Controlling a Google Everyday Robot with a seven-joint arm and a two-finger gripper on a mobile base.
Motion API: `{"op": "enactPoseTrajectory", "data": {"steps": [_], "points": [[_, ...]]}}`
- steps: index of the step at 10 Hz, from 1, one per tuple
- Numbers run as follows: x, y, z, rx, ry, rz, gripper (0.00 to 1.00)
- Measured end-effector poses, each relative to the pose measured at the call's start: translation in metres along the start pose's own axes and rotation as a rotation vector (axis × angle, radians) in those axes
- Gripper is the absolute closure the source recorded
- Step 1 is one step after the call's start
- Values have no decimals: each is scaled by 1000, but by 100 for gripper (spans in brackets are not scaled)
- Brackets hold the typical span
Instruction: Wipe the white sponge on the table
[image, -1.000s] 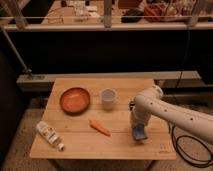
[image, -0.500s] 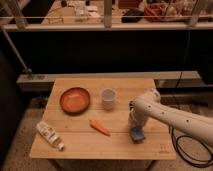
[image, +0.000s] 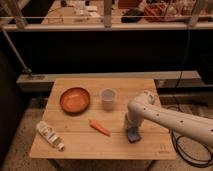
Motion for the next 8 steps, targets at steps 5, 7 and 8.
{"op": "enactPoseTrajectory", "data": {"steps": [5,7,8], "points": [[-35,-42,-5,7,20,-138,100],[-57,-42,-5,-1,17,-151,100],[-64,-33,-5,-3,19,-136,100]]}}
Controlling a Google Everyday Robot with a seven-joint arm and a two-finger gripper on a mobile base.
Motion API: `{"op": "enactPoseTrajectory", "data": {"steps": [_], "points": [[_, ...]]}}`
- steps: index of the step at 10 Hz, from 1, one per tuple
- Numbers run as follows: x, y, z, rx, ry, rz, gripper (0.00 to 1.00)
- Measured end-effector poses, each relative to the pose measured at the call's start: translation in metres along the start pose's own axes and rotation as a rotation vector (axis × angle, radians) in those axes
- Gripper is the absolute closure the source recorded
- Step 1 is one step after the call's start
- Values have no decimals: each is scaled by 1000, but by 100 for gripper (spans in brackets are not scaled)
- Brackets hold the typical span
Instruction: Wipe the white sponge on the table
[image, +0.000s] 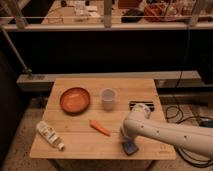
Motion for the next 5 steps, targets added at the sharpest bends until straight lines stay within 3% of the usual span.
{"op": "enactPoseTrajectory", "data": {"steps": [5], "points": [[-34,77,-4,-40,-11,137,100]]}}
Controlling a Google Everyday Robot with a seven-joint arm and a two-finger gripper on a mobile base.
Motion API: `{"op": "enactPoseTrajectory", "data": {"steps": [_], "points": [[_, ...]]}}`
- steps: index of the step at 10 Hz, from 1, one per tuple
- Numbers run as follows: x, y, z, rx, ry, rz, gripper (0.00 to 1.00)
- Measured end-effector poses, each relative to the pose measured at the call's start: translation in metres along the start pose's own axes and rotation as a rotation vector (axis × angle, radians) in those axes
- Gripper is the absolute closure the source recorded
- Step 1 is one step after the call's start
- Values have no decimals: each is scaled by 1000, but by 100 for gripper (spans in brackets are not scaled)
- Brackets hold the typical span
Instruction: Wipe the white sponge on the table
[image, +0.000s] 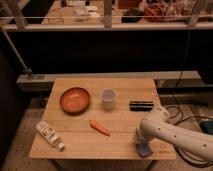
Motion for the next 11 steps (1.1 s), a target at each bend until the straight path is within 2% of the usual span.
{"op": "enactPoseTrajectory", "data": {"steps": [3,6,9,11], "points": [[6,52,5,-29,3,121,100],[47,70,5,-39,-1,195,100],[96,68,15,-56,-22,217,100],[109,43,18,-63,-31,191,100]]}}
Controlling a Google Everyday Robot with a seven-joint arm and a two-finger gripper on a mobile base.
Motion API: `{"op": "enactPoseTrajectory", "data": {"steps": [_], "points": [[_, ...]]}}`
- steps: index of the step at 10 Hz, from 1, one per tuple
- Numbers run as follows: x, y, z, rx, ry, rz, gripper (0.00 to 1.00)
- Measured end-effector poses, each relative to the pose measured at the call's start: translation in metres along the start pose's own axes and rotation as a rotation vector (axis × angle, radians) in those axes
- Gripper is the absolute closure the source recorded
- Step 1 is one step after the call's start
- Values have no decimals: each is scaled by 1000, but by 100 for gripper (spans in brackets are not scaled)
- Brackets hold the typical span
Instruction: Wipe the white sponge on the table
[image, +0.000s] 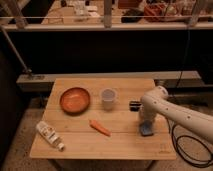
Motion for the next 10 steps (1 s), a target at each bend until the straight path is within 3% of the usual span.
{"op": "enactPoseTrajectory", "data": {"steps": [3,6,8,10], "points": [[-6,-62,-4,14,-18,-100,100],[-30,-122,-6,21,-46,-244,100],[-61,-136,-5,21,-69,-310,100],[-92,-131,-9,24,-80,-338,100]]}}
